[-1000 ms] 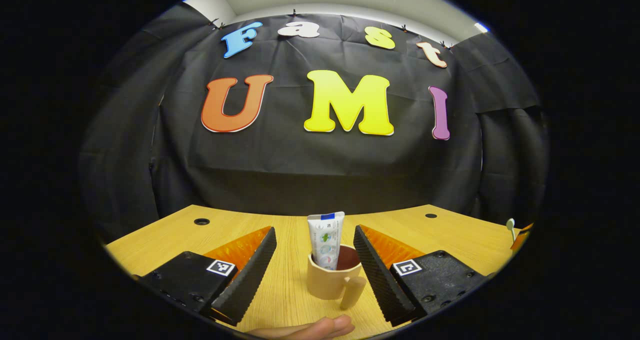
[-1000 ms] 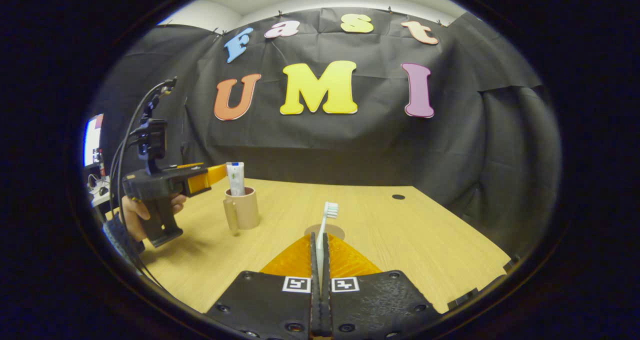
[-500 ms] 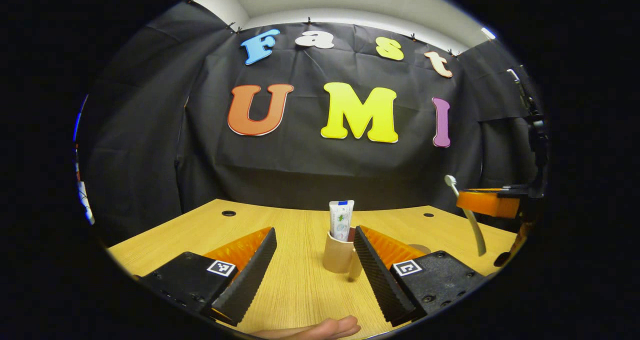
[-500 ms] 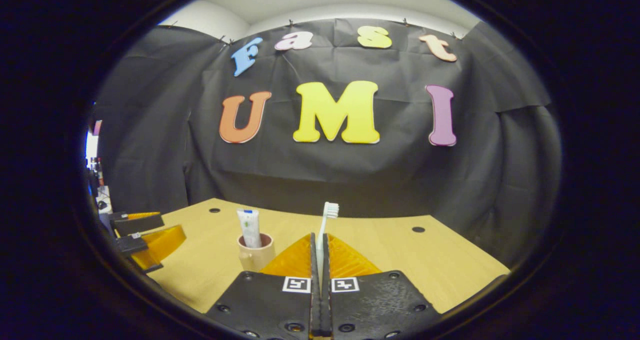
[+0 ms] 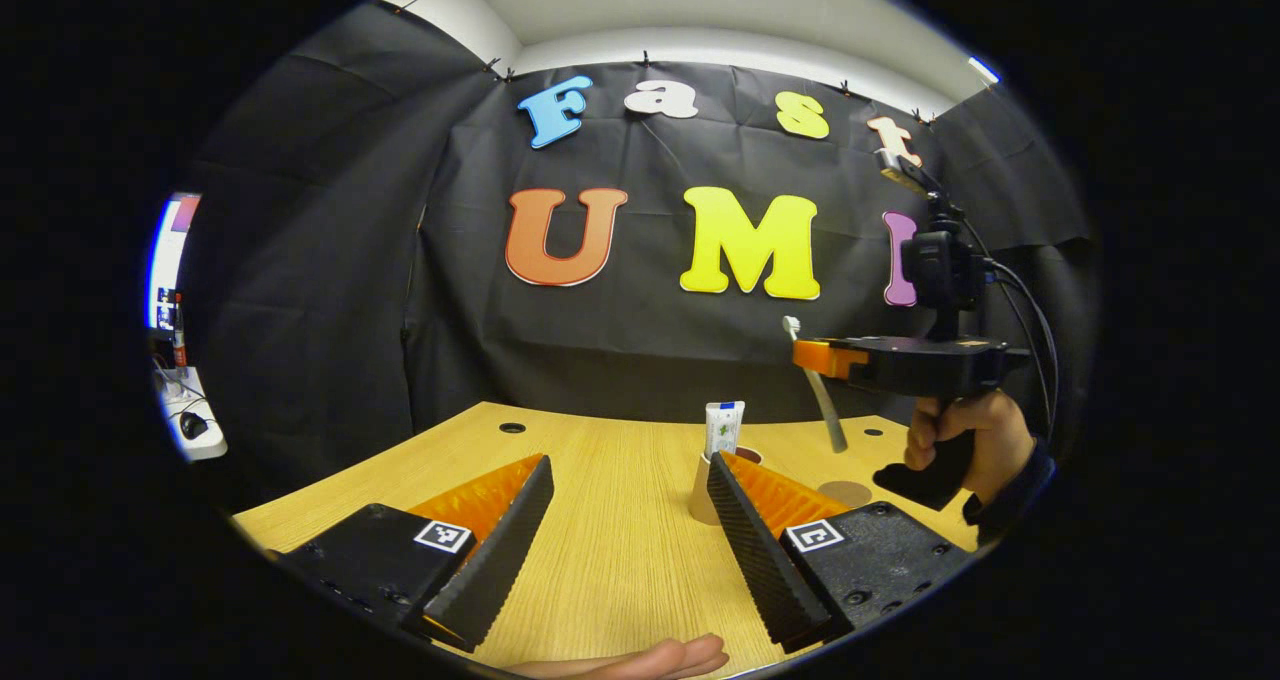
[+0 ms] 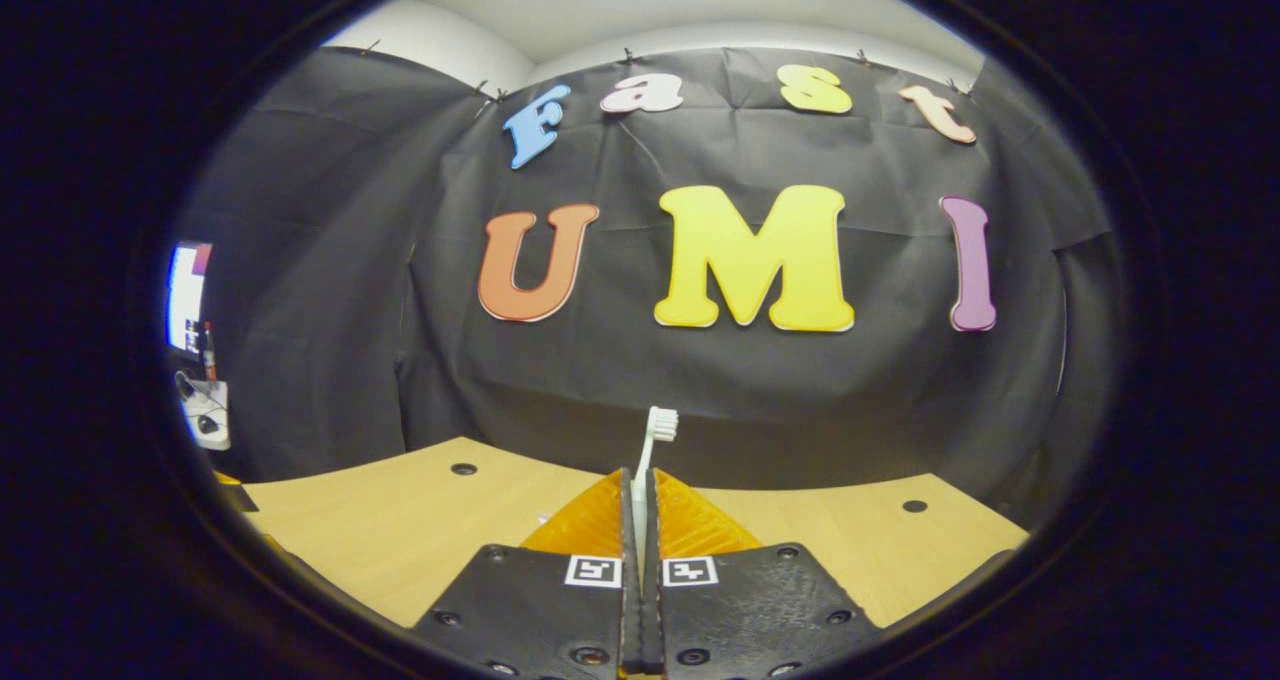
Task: Put the toothbrush and toothpaste on the desktop into the cup, then pick up the cup and place it on the coaster on the desktop.
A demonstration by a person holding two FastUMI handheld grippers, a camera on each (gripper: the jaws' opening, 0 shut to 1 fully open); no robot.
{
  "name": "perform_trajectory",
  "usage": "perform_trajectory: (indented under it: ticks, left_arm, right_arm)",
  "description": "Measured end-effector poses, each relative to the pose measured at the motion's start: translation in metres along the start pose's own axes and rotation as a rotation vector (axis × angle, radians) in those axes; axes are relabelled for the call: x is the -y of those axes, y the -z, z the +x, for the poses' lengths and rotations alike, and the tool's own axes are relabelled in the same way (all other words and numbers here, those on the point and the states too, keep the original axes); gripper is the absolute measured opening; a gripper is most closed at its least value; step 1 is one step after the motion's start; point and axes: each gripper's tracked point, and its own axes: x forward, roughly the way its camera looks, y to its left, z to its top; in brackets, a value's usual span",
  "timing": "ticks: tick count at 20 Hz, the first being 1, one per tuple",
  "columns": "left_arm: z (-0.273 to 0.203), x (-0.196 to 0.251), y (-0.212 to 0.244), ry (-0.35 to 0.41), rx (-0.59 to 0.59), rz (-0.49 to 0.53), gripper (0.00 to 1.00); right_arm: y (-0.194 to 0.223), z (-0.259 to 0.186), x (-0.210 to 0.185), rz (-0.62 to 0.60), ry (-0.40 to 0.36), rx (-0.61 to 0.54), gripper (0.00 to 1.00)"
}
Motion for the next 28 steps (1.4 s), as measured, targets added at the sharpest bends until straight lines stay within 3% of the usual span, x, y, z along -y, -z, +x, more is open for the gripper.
perform_trajectory:
  ticks: [10, 28]
  left_arm:
    - [0.003, -0.023, 0.025, -0.005, -0.058, -0.056, 0.98]
    - [0.006, -0.005, 0.043, 0.044, -0.094, -0.043, 0.98]
  right_arm:
    - [0.004, 0.045, -0.024, 0.006, 0.011, 0.002, 0.02]
    - [0.017, 0.044, -0.028, 0.005, 0.003, -0.02, 0.03]
